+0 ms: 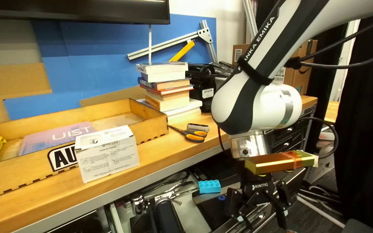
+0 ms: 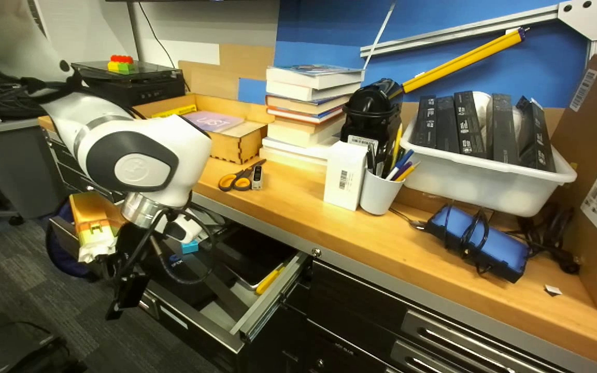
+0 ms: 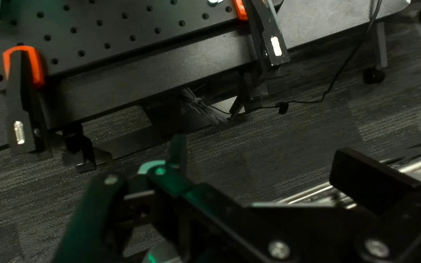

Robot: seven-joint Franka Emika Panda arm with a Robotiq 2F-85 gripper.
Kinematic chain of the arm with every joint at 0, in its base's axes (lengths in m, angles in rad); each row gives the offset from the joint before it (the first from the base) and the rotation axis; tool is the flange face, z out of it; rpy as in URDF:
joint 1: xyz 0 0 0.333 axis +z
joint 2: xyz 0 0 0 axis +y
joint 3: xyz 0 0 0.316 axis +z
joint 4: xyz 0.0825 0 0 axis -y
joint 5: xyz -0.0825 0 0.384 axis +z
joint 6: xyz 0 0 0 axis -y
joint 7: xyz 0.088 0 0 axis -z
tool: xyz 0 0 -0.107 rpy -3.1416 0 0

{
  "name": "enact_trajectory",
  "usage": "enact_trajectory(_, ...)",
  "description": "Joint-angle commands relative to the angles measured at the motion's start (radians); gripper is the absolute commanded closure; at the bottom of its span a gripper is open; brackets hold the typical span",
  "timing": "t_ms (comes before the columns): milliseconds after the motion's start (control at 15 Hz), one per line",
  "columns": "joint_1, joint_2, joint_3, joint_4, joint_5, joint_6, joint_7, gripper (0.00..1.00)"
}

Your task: Put the blue object in the drawer and close the drawer

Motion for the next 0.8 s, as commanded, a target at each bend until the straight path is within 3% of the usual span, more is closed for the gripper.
enact_trajectory(0,-0.017,0.079,-0.008,0.092,0.058,0.051,-0.001,0.00)
enact_trajectory(733,-0.108,0.235,-0.054,0.353,0.248,0.143,0.011,0.00)
